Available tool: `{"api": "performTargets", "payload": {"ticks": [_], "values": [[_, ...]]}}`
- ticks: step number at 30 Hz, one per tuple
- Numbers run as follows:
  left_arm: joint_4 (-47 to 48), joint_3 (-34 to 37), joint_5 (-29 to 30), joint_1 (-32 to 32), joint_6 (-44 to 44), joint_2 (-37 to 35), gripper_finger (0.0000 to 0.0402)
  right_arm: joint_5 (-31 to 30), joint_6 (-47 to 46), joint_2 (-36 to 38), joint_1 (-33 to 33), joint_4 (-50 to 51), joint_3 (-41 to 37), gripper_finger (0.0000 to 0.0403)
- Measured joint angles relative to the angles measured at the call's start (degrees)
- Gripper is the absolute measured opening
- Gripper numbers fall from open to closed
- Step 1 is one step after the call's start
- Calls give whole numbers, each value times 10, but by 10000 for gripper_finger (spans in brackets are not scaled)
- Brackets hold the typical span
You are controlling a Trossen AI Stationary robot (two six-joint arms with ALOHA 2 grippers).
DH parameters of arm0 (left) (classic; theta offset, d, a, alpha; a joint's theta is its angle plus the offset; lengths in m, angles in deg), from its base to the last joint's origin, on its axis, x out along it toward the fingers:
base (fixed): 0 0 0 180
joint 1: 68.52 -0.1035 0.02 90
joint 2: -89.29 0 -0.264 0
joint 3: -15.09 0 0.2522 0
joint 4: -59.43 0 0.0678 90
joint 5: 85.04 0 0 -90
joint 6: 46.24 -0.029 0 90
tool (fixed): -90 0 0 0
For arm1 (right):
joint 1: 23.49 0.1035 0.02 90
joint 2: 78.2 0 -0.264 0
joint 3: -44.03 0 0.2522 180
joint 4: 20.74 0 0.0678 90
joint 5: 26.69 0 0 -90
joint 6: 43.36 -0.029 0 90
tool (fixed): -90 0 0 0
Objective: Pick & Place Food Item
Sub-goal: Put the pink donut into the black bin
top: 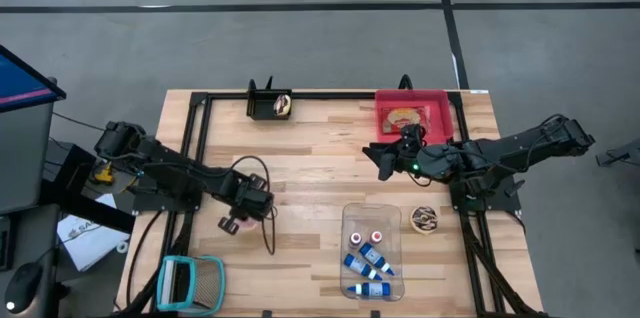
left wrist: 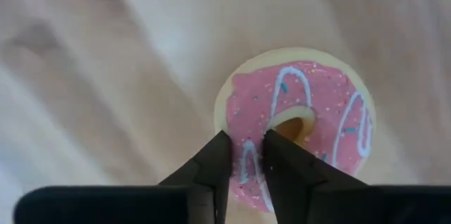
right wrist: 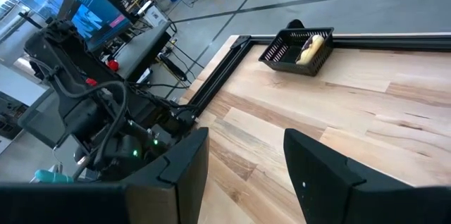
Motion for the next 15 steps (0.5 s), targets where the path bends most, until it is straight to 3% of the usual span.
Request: {"api": "performTargets", "payload": {"ticks": [9,15], "values": [[38,-83,110,-143,-169,0,90,0,0,0,-9,14,0,177],[-2,-138,152,-295,-183,0,86,0,1,0,-13,21,0,177]]}}
